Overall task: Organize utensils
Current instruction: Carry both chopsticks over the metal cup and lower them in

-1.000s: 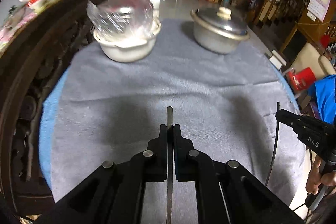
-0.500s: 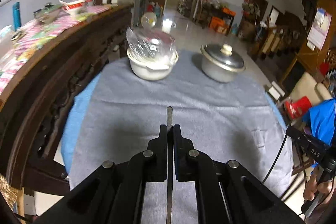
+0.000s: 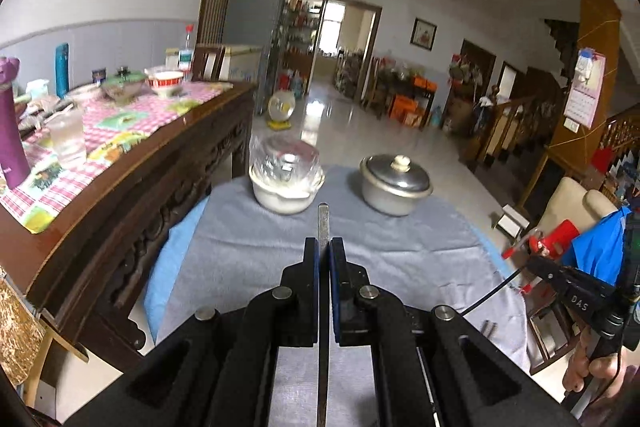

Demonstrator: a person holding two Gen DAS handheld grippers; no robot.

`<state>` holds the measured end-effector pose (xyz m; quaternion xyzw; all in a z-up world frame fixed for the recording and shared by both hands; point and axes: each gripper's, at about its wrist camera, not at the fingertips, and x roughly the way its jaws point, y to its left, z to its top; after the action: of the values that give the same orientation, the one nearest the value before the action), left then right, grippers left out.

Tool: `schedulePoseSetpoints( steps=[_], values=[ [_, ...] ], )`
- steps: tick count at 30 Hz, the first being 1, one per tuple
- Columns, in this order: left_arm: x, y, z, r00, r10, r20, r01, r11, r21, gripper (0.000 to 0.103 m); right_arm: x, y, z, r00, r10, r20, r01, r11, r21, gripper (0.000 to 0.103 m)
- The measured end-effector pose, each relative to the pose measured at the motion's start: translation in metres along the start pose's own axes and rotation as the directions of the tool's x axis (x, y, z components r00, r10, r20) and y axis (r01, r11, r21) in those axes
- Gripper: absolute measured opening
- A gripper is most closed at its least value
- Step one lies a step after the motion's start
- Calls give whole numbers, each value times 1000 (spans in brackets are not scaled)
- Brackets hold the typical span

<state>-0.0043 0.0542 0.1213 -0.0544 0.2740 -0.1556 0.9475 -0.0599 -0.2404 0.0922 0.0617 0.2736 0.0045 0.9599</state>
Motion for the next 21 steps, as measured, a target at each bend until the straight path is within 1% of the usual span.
schedulePoseSetpoints(
  steps=[5,8,11,14,16,21],
  values=[
    [-22,-14,-12,999,26,47,-28,999,36,5,-21,8,-7,1000,10,28,-10,1000,-12,6],
    [-28,-20,-20,998,32,51,-35,998,46,5,-27,8,-11,999,14,32,-13,1000,-9,6],
    [-34,-27,-27,996,64,65,-68,996,62,5,-29,8,-13,999,11,35,-11,1000,-6,6],
    [-38,-30,-32,995,72,69,-76,995,64,5,-38,10,-17,999,8,44,-8,1000,-6,6],
    [-41,-35,-35,992,94,81,-101,992,79,5,-45,10,-18,999,10,48,-10,1000,-8,6],
    [-49,-44,-40,987,111,115,-123,987,101,5,-60,10,-20,998,7,63,-6,1000,-8,6]
  ],
)
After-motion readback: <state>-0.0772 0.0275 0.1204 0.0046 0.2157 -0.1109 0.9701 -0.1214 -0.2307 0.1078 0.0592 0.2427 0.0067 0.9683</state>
